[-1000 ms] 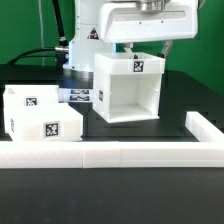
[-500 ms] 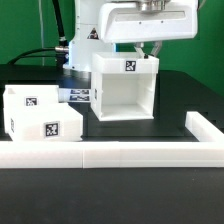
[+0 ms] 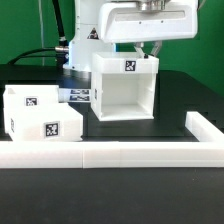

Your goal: Assemble drawer

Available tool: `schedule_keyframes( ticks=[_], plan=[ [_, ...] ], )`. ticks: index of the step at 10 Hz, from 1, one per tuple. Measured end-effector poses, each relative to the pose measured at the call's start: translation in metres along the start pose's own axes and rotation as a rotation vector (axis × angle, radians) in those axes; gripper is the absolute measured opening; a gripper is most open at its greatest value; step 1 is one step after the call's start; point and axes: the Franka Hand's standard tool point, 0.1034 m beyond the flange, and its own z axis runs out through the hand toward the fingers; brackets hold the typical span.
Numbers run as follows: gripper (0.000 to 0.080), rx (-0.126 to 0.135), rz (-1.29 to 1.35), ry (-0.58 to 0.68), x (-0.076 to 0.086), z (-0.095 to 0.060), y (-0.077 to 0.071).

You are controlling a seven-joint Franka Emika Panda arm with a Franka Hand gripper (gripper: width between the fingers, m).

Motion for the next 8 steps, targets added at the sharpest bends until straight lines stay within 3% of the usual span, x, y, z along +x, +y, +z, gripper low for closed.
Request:
schedule_keyframes(
  ticks=[2, 8],
  plan=[
    [0.0038, 0.005, 0.012, 0.008, 0.012, 0.001, 0.003],
    [0.0039, 0.042, 0.104, 0.108, 0.120, 0.001, 0.013]
  ],
)
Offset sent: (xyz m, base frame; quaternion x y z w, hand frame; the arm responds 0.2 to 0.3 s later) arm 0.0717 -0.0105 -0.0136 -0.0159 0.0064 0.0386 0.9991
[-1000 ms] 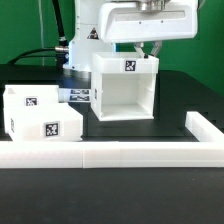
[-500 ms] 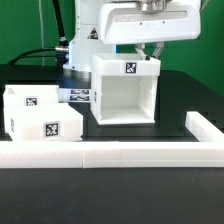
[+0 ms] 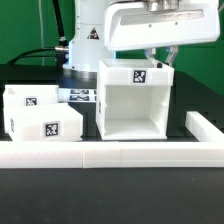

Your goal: Assemble drawer

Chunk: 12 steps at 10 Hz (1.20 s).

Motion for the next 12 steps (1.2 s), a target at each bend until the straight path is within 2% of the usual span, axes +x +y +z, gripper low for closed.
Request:
schedule_keyframes(
  ticks=[2, 3, 6, 8, 12],
  plan=[
    [0.0042, 0.014, 0.039, 0.029, 0.030, 0.004, -0.006],
    [0.0042, 0.018, 0.047, 0.037, 0.039, 0.005, -0.007],
    [0.0044, 0.019, 0.066, 0.048, 0.043, 0.003, -0.006],
    [0.0044, 0.024, 0.171, 0.053, 0.045, 0.002, -0.007],
    [0.0044, 0.057, 0.505, 0.077, 0.051, -0.003, -0.013]
  ],
)
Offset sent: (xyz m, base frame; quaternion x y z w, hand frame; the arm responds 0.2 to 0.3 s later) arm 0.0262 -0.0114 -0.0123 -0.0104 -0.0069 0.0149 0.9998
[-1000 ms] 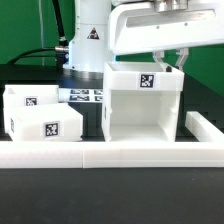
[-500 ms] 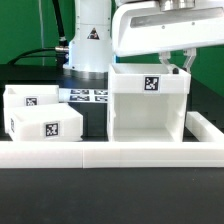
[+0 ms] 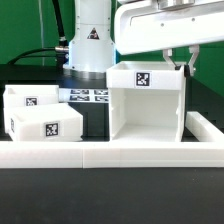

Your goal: Assemble drawer

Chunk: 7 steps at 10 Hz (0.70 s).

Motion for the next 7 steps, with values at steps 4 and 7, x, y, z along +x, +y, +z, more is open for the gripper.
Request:
schedule_keyframes(
  ticks=[4, 7],
  plan=[
    [0.0045, 0.020, 0.388, 0.002, 0.0007, 0.0010, -0.0029],
    [0.0048, 0.033, 0.760, -0.006, 0.0027, 0.0008, 0.0005]
  ],
)
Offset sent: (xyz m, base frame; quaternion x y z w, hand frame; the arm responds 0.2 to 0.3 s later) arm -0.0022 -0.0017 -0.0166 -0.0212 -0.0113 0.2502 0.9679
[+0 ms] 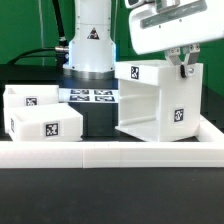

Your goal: Assemble drawer

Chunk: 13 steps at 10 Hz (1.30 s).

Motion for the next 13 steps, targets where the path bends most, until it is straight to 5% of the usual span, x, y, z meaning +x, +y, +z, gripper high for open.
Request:
schedule_keyframes(
  ticks=[6, 10, 13],
  plan=[
    [0.0047, 0.013, 0.417, -0.045, 0.001, 0.004, -0.003],
    [0.0047, -0.018, 0.347, -0.084, 0.008, 0.010, -0.026],
    [0.0047, 0.003, 0.359, -0.087, 0.014, 0.016, -0.046]
  ],
)
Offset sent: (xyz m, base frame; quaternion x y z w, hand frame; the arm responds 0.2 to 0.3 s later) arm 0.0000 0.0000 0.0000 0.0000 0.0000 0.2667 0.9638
